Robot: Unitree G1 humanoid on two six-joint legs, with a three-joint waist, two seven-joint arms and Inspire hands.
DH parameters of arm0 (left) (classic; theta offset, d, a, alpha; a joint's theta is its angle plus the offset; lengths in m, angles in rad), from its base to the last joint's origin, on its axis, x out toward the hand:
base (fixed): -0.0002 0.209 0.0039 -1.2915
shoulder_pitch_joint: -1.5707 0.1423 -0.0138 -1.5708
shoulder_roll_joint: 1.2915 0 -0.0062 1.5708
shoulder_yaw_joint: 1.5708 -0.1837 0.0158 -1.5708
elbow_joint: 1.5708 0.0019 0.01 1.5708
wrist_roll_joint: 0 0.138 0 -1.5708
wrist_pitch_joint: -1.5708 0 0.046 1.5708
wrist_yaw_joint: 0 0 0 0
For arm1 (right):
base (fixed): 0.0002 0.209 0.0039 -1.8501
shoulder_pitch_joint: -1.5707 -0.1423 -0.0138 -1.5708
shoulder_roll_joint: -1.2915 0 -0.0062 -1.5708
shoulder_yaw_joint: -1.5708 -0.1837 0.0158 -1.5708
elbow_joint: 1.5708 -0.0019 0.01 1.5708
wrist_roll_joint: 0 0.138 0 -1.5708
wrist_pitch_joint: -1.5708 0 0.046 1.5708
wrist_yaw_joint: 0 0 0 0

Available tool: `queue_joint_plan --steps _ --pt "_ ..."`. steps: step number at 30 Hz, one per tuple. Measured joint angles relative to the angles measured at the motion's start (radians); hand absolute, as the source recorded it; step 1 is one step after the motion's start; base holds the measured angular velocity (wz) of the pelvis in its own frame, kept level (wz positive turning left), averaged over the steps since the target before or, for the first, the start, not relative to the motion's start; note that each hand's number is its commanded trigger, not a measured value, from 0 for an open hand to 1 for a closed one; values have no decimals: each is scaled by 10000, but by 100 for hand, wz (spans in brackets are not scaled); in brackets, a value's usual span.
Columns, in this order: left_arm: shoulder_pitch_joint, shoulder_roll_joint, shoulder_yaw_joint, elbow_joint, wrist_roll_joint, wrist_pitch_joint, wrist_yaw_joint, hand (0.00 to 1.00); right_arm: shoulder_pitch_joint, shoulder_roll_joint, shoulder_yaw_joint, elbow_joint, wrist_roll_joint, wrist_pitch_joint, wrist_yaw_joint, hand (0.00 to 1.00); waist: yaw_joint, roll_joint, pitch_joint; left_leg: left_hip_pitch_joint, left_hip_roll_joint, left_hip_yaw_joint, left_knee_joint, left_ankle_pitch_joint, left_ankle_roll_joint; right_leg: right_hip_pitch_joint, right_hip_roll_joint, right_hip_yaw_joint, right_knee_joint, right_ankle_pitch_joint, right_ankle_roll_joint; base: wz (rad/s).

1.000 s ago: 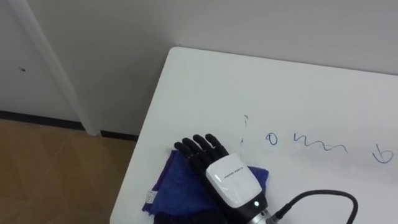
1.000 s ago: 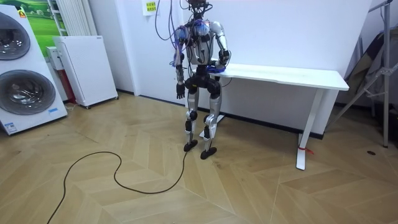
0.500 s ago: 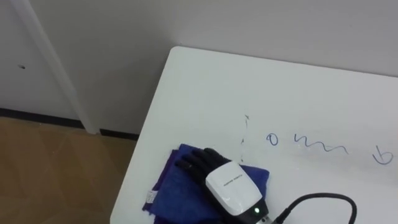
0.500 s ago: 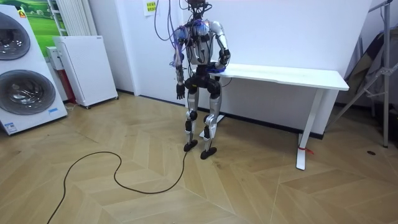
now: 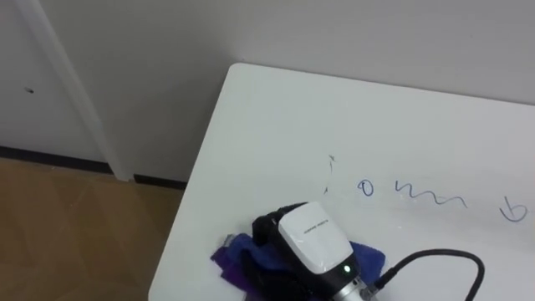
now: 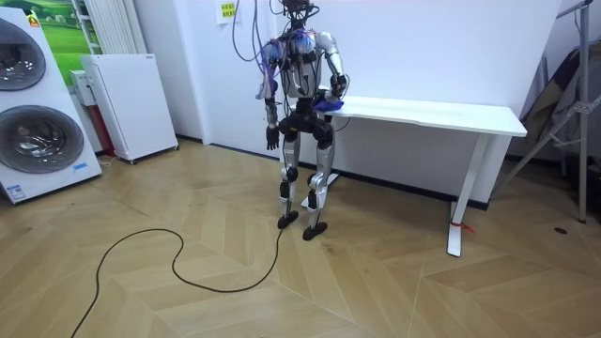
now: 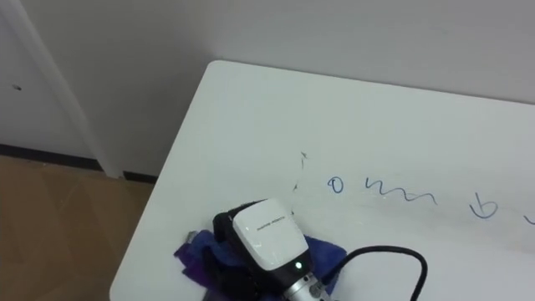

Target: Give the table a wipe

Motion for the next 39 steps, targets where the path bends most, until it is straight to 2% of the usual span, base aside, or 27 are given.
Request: queue_joint_plan --steps 4,10,18,22,24,26,28,29,30,32,33,34,36,37,39 --pt "60 21 185 -54 11 -9 -6 0 -26 4 -69 -4 -2 10 137 100 -111 0 6 116 12 -4 -30 0 0 113 1 -34 -6 0 0 0" --pt "170 30 690 -217 52 -33 -15 0 -28 -3 -670 -4 -22 -68 345 100 -108 -3 8 112 13 -3 -69 0 1 104 -5 -43 1 1 3 0" --pt "387 111 721 -283 50 -32 23 0 -240 -90 -982 152 46 -35 341 100 -69 -27 22 125 -25 -126 -70 1 1 131 13 -50 -3 1 3 1" --pt "475 100 638 -282 61 -24 23 0 -609 -20 -981 581 420 195 341 100 -4 -37 33 165 -31 -291 -37 2 3 255 -14 -283 -15 1 3 15" --pt "634 71 638 -366 67 12 7 0 -1070 80 -981 1183 1140 321 341 100 173 -26 52 149 -46 -373 2 2 3 276 -22 -400 -14 2 5 6" --pt "837 59 630 -668 41 48 -6 0 -1502 123 -1016 1729 1822 413 358 100 171 -17 59 142 -106 -505 4 41 11 316 -60 -498 -14 1 6 18" --pt "934 17 629 -688 49 127 -22 0 -2133 193 -1156 2382 2269 608 454 100 193 40 135 140 -142 -546 41 67 29 378 -99 -559 -9 -4 14 15" --pt "973 -18 633 -686 48 228 -50 0 -2743 224 -1225 2898 2557 738 561 100 224 83 202 96 -133 -608 98 68 33 376 -127 -641 -1 -16 29 14" --pt "1057 -40 632 -706 60 315 -119 0 -3301 248 -1461 3384 2802 861 678 100 235 112 222 -42 -143 -718 116 67 36 327 -167 -823 5 -21 38 20" --pt "1171 -19 633 -1240 60 496 -284 0 -4184 289 -1958 4264 3056 1120 719 100 244 3 169 -312 -189 -858 146 140 68 130 -201 -960 45 -20 39 29" --pt "1305 1 653 -1553 46 507 -335 0 -4763 234 -2265 4733 3306 1359 748 100 309 -19 176 -460 -203 -910 206 168 64 30 -214 -1078 48 -10 42 24" --pt "1353 6 665 -1656 45 511 -365 0 -5030 182 -2427 4953 3370 1428 743 100 365 -17 177 -533 -212 -954 251 170 62 -10 -210 -1092 50 -6 44 20" --pt "1398 25 733 -1822 64 569 -425 0 -6097 -133 -2933 6450 3895 1528 543 100 545 -18 172 -752 -314 -1126 465 188 54 -132 -216 -1281 64 -5 43 30" --pt "1390 35 733 -1837 65 592 -425 0 -6282 -204 -3063 6734 4050 1605 532 100 575 -18 173 -814 -324 -1189 509 189 54 -146 -221 -1355 64 -5 43 40" --pt "1369 115 720 -1858 36 688 -426 0 -6702 -619 -3256 7437 4493 1745 421 100 585 -50 148 -1113 -326 -1417 573 220 39 -316 -243 -1623 60 -5 44 37"
